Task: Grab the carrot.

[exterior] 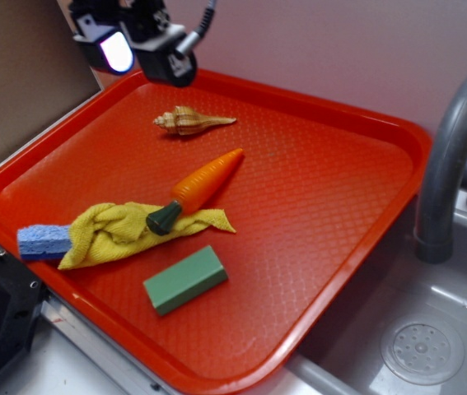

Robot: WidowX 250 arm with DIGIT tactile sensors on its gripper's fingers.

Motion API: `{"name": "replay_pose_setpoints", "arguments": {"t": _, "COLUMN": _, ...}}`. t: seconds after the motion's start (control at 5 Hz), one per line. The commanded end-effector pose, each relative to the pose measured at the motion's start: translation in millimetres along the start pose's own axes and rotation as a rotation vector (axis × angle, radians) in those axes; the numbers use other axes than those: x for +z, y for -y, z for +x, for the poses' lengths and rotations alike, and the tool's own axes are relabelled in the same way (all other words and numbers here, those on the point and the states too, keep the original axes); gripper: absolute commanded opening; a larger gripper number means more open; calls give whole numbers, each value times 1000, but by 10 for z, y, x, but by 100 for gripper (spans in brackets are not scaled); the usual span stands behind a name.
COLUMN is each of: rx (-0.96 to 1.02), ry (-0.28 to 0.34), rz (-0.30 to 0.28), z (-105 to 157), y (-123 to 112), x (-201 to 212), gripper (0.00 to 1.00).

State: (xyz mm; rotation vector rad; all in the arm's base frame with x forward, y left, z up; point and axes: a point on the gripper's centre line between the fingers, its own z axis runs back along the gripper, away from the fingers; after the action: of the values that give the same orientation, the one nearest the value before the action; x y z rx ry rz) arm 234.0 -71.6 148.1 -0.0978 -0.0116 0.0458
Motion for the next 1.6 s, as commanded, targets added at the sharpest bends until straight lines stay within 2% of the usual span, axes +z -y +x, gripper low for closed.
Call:
{"name": "replay_pose_setpoints", "arguments": {"t": 0.0, "rx": -74, "ry": -71, "rz": 30, "z": 62, "y": -19, "x": -454, "gripper": 100}}
{"name": "replay_pose_setpoints", "arguments": {"t": 0.2, "rx": -107, "ry": -95, "rz": 85, "z": 65, "y": -50, "x": -699, "gripper": 100}}
{"name": "replay_pose_setpoints", "arguments": {"t": 0.6, "rx": -143, "ry": -156, "rz": 154, "z": 4, "y": -29, "x": -983, "gripper": 100}}
{"name": "replay_pose_setpoints", "arguments": {"t": 1.2, "rx": -148, "ry": -189, "rz": 188, "z": 48, "y": -79, "x": -1145, "gripper": 100}}
{"name": "replay_pose_setpoints", "arguments": {"t": 1.4, "rx": -152, "ry": -171, "rz": 201, "z": 76, "y": -90, "x": -1098, "gripper": 0}}
